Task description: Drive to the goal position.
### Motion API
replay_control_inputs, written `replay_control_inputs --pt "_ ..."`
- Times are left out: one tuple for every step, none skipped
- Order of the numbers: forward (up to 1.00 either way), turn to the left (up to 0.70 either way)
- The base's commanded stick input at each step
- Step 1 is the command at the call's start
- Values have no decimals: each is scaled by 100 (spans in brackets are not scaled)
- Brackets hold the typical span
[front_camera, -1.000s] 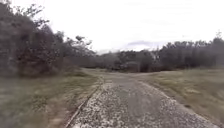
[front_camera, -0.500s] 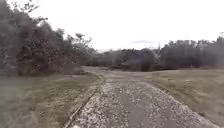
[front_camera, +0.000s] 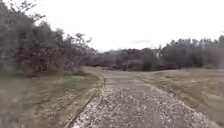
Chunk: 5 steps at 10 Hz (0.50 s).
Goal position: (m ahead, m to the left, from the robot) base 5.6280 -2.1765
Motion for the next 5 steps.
replay_control_inputs --pt "60 0" --pt "60 -3" --pt "60 -14" --pt "60 -15" --pt "60 -15"
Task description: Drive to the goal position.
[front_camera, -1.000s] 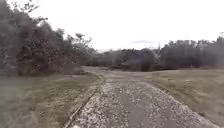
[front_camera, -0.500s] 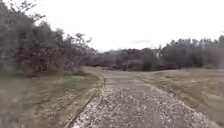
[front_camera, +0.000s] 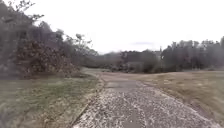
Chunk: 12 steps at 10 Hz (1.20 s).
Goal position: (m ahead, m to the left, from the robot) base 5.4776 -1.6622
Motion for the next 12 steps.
replay_control_inputs --pt "60 -15" --pt "60 -15" --pt "60 -15" --pt "60 -15" --pt "60 -15" --pt "60 -15" --pt "60 -14" --pt "60 -11" --pt "60 -11" --pt "60 -10" --pt "60 -9" --pt "60 -8"
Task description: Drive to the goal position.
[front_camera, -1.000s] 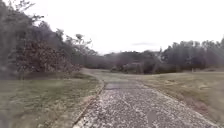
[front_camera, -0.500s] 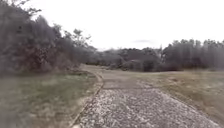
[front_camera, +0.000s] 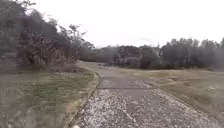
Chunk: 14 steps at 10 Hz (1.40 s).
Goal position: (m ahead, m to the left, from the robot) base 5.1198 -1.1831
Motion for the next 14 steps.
replay_control_inputs --pt "60 -7" --pt "60 -5" --pt "60 -2" --pt "60 -1" --pt "60 -1" --pt "60 0" --pt "60 0" --pt "60 0" --pt "60 0" --pt "60 0" --pt "60 0" --pt "60 0" --pt "60 0" --pt "60 0"
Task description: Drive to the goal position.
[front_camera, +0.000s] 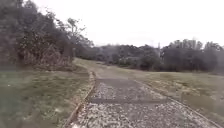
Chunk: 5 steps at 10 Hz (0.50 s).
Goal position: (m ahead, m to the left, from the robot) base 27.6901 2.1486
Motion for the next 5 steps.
replay_control_inputs --pt "60 -2" --pt "60 -7" --pt "60 -13" --pt "60 -14" --pt "60 -14"
